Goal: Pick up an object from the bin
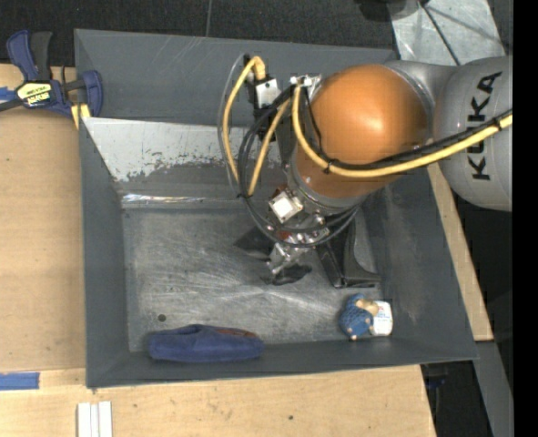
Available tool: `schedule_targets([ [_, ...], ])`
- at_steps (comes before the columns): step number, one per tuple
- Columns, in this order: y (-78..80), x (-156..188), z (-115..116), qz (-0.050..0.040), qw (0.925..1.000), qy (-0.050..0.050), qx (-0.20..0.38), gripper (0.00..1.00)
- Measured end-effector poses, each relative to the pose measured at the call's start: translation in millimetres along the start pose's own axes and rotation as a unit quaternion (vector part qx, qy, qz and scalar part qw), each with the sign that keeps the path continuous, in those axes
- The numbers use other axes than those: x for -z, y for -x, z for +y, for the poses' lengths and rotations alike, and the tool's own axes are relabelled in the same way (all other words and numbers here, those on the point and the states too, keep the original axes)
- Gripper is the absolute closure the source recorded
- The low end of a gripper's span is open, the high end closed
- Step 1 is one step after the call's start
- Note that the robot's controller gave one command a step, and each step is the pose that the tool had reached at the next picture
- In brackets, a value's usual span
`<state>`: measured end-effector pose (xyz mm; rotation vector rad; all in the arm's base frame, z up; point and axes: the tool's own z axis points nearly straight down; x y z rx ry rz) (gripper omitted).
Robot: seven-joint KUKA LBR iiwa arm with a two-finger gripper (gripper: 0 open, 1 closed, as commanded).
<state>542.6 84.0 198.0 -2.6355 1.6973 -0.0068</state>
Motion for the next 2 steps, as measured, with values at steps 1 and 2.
schedule_targets([
  [1, -7.7, 150.9, 8.9, 0.0010, 0.9997, -0.001, -0.024, 1.00],
  [2, -19.1, 37.3, 5.9, -0.0024, 0.9997, 0.007, 0.022, 1.00],
])
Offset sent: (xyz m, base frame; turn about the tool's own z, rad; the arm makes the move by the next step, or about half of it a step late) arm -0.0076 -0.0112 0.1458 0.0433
